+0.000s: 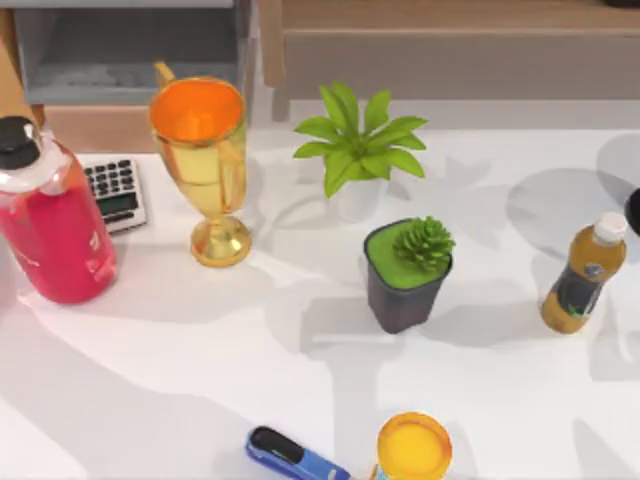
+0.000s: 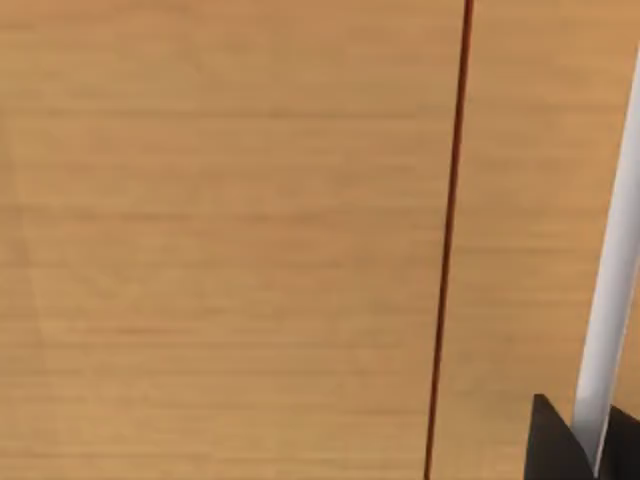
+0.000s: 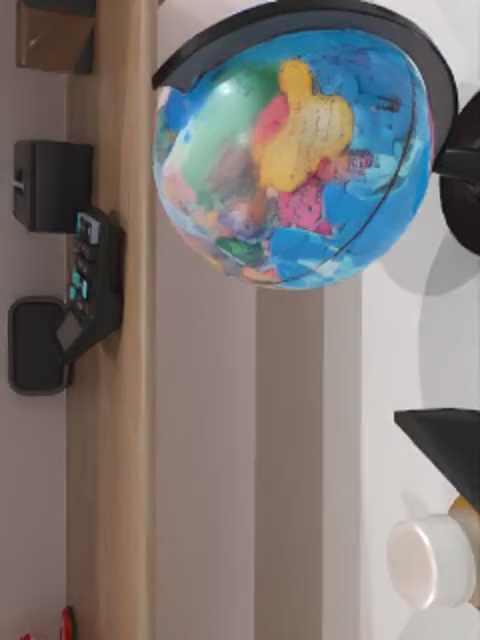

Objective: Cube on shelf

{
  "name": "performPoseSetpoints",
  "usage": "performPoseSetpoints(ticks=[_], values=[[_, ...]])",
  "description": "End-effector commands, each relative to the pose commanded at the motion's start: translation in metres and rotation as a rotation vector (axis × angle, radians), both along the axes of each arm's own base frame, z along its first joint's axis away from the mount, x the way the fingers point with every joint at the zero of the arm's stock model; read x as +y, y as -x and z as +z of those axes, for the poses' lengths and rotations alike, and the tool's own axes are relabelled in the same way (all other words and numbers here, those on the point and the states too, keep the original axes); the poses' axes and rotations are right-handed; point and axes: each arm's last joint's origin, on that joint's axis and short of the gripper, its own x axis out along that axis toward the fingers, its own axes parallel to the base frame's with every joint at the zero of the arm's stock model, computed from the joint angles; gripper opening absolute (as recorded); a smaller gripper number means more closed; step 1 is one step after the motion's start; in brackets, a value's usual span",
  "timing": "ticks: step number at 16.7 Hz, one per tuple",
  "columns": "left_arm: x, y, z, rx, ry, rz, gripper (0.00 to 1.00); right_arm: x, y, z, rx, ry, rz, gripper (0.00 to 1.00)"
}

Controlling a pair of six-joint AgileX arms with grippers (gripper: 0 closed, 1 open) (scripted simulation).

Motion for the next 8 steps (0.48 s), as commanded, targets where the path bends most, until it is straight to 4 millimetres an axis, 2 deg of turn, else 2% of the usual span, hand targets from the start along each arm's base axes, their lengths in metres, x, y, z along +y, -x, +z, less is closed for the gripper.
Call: performPoseSetpoints(ticks=[4,8], values=[[0.002,0.002,-0.005,0.016,0.013,0.002,0.0,0.0,0.0,0.0,0.0,0.0,0.0,1.0],[0.004,0.025,-0.003,0.01,0.008,0.002,0.0,0.0,0.0,0.0,0.0,0.0,0.0,1.0]])
